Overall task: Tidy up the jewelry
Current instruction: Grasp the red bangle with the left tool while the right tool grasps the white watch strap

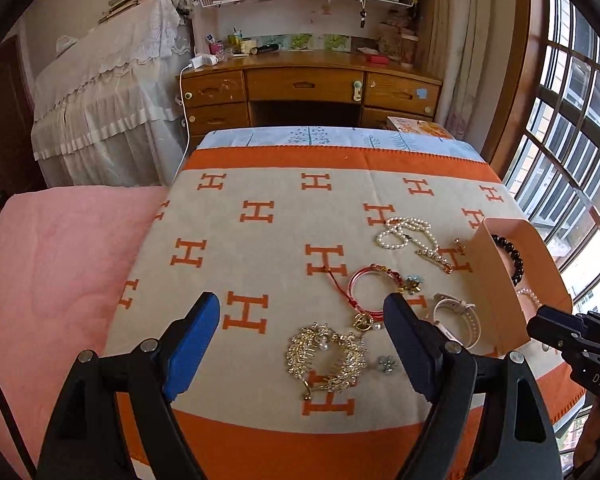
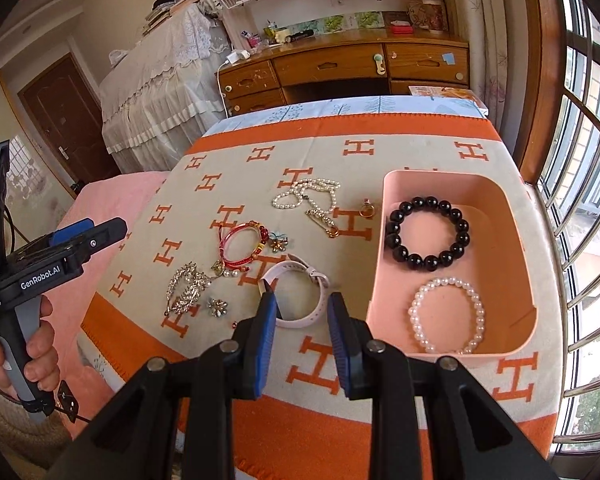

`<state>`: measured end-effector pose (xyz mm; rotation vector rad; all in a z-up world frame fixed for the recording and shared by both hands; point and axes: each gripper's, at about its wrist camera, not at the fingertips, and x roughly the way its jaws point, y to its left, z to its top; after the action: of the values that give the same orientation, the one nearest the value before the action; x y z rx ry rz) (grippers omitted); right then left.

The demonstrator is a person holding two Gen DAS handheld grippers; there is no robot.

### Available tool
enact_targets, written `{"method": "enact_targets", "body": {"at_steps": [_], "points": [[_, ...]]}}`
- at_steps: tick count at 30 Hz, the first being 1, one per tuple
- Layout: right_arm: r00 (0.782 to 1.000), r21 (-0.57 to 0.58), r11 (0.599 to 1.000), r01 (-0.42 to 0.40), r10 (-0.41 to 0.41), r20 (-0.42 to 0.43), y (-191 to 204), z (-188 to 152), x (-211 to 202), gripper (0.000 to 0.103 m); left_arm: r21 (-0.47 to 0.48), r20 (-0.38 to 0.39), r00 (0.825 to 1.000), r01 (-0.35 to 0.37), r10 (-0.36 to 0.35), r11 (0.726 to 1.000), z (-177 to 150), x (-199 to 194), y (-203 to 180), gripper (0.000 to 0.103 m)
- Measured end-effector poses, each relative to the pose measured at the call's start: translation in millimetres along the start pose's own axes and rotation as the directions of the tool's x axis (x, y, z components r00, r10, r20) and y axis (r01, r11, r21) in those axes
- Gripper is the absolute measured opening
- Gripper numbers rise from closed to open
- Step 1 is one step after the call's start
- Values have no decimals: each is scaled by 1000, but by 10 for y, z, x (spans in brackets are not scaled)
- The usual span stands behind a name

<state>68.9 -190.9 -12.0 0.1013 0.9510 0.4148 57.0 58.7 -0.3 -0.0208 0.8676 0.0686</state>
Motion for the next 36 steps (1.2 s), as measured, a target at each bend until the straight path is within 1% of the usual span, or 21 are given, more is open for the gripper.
{"method": "enact_targets", "body": {"at_steps": [4,7,11,14,17,20,23,25,27,28,29,31,33,35,36], "points": [[998,-47,999,11,-14,-68,68,102,212,27,22,-41,999,17,-16,1000,0,229,48,82],[992,-102,994,46,-58,-110,124,180,383,27,72,-66,998,24,-20,997,20,428,3,82],[979,-146,988,54,-81,-189,150,269,618,27,133,-112,993,53,-38,990,86,699,-63,82],[966,-172,983,64,-105,-238,160,325,788,27,173,-145,987,91,-66,981,146,886,-111,82],[950,-195,978,68,-123,-287,178,359,946,27,201,-181,979,127,-90,971,206,1057,-149,81],[937,-239,967,91,-164,-309,203,381,1058,27,233,-230,968,158,-104,960,268,1231,-201,77],[927,-259,963,81,-168,-336,196,387,1143,27,258,-271,954,198,-125,946,329,1363,-273,72],[921,-283,955,92,-190,-341,192,381,1192,26,283,-292,948,213,-127,935,364,1432,-340,68],[917,-287,953,91,-193,-348,179,374,1221,15,311,-310,942,232,-133,922,395,1481,-414,67],[916,-282,956,85,-186,-355,176,382,1234,10,328,-314,940,239,-133,914,409,1500,-456,64],[918,-269,960,80,-175,-355,166,385,1227,10,345,-321,937,248,-134,905,420,1521,-496,62],[925,-230,971,60,-140,-353,136,416,1185,10,370,-344,930,258,-126,893,443,1577,-563,49],[937,-180,983,42,-101,-334,90,456,1091,10,385,-373,920,270,-119,883,459,1630,-612,45],[951,-142,989,34,-76,-300,47,494,963,10,399,-392,913,280,-113,873,471,1667,-652,44],[956,-126,991,32,-67,-284,31,513,906,10,406,-402,909,284,-109,869,476,1682,-673,42]]}}
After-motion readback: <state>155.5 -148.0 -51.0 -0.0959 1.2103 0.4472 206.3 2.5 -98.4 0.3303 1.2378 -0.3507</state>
